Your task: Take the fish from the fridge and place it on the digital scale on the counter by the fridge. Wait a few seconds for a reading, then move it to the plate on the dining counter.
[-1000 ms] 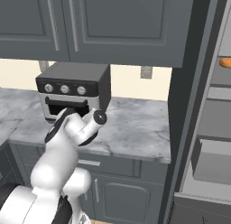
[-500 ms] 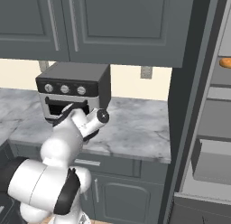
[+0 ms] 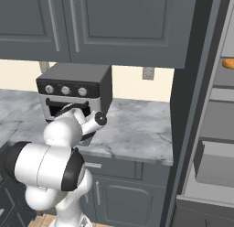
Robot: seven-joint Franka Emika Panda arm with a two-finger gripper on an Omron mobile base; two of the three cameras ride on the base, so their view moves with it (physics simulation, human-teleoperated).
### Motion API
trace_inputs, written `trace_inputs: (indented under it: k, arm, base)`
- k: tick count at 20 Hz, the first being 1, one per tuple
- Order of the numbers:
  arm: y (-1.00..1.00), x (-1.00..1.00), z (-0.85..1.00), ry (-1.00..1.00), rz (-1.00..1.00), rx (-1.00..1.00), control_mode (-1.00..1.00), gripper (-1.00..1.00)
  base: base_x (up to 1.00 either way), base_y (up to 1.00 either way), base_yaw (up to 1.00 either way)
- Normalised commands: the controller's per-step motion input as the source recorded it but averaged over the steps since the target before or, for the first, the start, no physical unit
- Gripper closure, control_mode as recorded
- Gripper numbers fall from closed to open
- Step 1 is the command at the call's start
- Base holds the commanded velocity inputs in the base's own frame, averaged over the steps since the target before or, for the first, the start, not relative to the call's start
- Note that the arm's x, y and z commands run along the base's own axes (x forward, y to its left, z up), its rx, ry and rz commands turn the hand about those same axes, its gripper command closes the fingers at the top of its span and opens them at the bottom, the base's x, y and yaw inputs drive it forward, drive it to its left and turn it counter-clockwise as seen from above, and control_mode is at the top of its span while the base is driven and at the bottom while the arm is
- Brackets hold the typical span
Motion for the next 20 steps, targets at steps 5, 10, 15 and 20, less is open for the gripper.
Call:
trace_inputs:
  k: [5,10,15,20]
  arm:
    - [0.1,0.23,-0.24,0.0,0.0,0.0,-1.0,-1.0]
    - [0.09,0.19,-0.25,0.0,0.0,0.0,-1.0,-1.0]
    - [0.09,0.17,-0.22,0.0,0.0,0.0,-1.0,-1.0]
    - [0.1,0.18,-0.2,0.0,0.0,0.0,-1.0,-1.0]
  base:
    - [0.0,0.0,0.0]
    - [0.0,0.0,0.0]
    - [0.0,0.0,0.0]
    - [0.0,0.0,0.0]
